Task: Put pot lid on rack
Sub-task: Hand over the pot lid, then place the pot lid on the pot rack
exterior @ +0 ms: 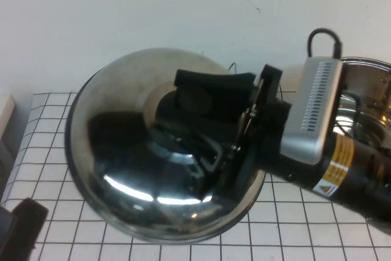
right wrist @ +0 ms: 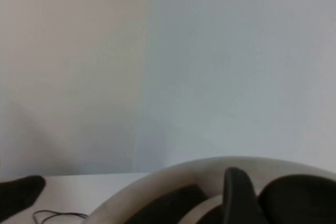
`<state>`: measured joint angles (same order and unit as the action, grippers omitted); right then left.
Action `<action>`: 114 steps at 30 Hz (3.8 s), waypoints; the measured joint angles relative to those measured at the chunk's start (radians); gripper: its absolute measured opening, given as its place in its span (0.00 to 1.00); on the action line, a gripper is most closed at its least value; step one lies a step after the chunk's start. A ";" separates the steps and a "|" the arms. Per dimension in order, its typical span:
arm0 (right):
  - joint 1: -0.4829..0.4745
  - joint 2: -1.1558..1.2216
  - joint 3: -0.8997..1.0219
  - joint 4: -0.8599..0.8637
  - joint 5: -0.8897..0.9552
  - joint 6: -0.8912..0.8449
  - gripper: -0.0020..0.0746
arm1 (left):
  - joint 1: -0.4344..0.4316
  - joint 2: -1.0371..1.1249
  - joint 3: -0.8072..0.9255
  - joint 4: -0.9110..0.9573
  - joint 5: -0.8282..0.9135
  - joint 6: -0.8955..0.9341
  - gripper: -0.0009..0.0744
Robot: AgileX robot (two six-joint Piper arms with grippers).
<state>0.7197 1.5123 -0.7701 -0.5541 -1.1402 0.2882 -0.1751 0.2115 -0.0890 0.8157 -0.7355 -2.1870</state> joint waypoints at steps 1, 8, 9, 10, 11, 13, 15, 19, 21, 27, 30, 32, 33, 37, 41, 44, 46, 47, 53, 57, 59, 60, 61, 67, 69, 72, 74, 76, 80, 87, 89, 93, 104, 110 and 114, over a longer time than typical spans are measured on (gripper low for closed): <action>0.015 0.010 0.000 0.008 0.000 0.007 0.47 | 0.000 0.000 0.000 0.007 -0.016 -0.010 0.83; 0.118 0.061 0.000 0.031 0.008 0.022 0.47 | 0.000 0.000 0.000 0.090 -0.024 -0.111 0.92; 0.130 0.064 0.000 0.032 0.015 0.018 0.47 | 0.000 0.000 0.000 0.095 -0.021 -0.130 0.90; 0.137 0.064 0.000 0.033 0.020 0.013 0.47 | 0.000 0.000 0.000 0.100 -0.018 -0.145 0.88; 0.145 0.066 0.000 0.035 0.022 0.009 0.47 | 0.000 0.000 0.000 0.103 -0.018 -0.156 0.85; 0.149 0.066 0.000 0.040 0.024 -0.009 0.47 | 0.000 0.000 0.000 0.115 -0.014 -0.184 0.77; 0.153 0.066 0.000 0.068 0.022 -0.042 0.47 | 0.000 0.000 0.000 0.121 -0.014 -0.199 0.71; 0.153 0.066 0.000 0.221 0.016 -0.121 0.47 | 0.000 0.000 0.000 0.132 -0.028 -0.205 0.66; 0.153 0.066 0.000 0.301 0.016 -0.128 0.47 | 0.000 0.000 0.000 0.149 -0.042 -0.205 0.66; 0.153 0.066 -0.002 0.330 0.016 -0.082 0.47 | 0.000 0.000 0.000 0.232 -0.041 -0.249 0.70; 0.153 0.066 -0.002 0.298 0.016 -0.052 0.47 | 0.000 0.000 0.000 0.242 -0.017 -0.265 0.71; 0.153 0.066 -0.002 0.278 0.016 -0.017 0.47 | 0.000 0.000 0.000 0.244 0.004 -0.270 0.72; 0.153 0.066 -0.002 0.265 0.016 0.004 0.47 | 0.000 0.000 0.000 0.244 0.019 -0.272 0.72; 0.155 0.066 -0.002 0.169 0.016 0.040 0.47 | 0.000 0.000 0.000 0.244 0.067 -0.274 0.72; 0.182 0.066 -0.002 0.088 0.016 0.044 0.47 | 0.000 0.000 0.000 0.244 0.083 -0.256 0.72; 0.193 0.066 -0.002 0.062 0.014 0.044 0.47 | 0.000 0.000 0.000 0.244 0.083 -0.246 0.69; 0.193 0.066 -0.002 0.062 0.014 0.044 0.47 | 0.000 0.000 0.000 0.244 0.083 -0.246 0.62; 0.193 0.066 -0.002 0.064 0.014 0.046 0.47 | 0.000 0.000 0.000 0.244 0.083 -0.246 0.55; 0.193 0.067 -0.002 0.070 0.016 0.100 0.47 | 0.000 0.000 -0.002 0.211 0.065 -0.247 0.23; 0.193 0.067 -0.002 0.084 0.022 0.155 0.52 | 0.000 0.000 -0.002 0.203 0.057 -0.245 0.19; 0.193 0.067 -0.004 0.110 0.011 0.169 0.67 | 0.000 0.000 -0.002 0.213 0.061 -0.239 0.10; 0.193 0.067 -0.006 0.127 0.004 0.172 0.76 | 0.000 0.000 -0.002 0.213 0.074 -0.225 0.07; 0.193 0.067 -0.006 0.141 0.001 0.174 0.81 | 0.000 0.000 -0.002 0.213 0.089 -0.210 0.06; 0.193 0.045 -0.008 0.292 0.001 0.183 0.92 | 0.000 0.004 -0.027 0.068 0.157 -0.062 0.04; 0.193 0.017 -0.008 0.347 0.001 0.184 0.92 | 0.000 0.013 -0.068 0.064 0.178 -0.039 0.04; 0.193 -0.037 -0.008 0.360 0.001 0.145 0.93 | 0.000 0.054 -0.149 0.087 0.183 -0.024 0.04; 0.193 -0.081 -0.008 0.330 0.001 0.117 0.93 | 0.000 0.105 -0.213 0.122 0.179 -0.020 0.04; 0.193 -0.125 -0.008 0.291 -0.001 0.103 0.93 | 0.000 0.179 -0.286 0.163 0.159 -0.016 0.04; 0.193 -0.221 -0.008 0.207 -0.007 0.095 0.84 | 0.000 0.370 -0.427 0.229 0.037 -0.016 0.04; 0.193 -0.424 -0.008 -0.091 0.298 0.140 0.19 | 0.000 0.746 -0.702 0.323 -0.183 -0.016 0.03; 0.193 -0.491 -0.008 -0.251 0.424 0.257 0.10 | 0.000 0.848 -0.797 0.366 -0.225 -0.016 0.03; 0.193 -0.642 -0.008 -0.625 0.637 0.618 0.05 | 0.000 1.001 -0.942 0.437 -0.248 -0.016 0.03; 0.193 -1.012 0.026 -1.185 0.818 1.267 0.03 | -0.055 1.306 -1.020 0.300 -0.240 0.066 0.03; 0.193 -1.096 0.055 -1.188 0.897 1.319 0.03 | -0.158 1.347 -1.029 0.165 -0.180 0.244 0.03; 0.193 -1.107 0.081 -1.188 0.904 1.353 0.03 | -0.189 1.375 -1.031 0.108 -0.134 0.322 0.03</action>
<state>0.9129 0.4054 -0.6887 -1.7417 -0.2359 1.6413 -0.3642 1.5865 -1.1198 0.9234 -0.8693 -1.8652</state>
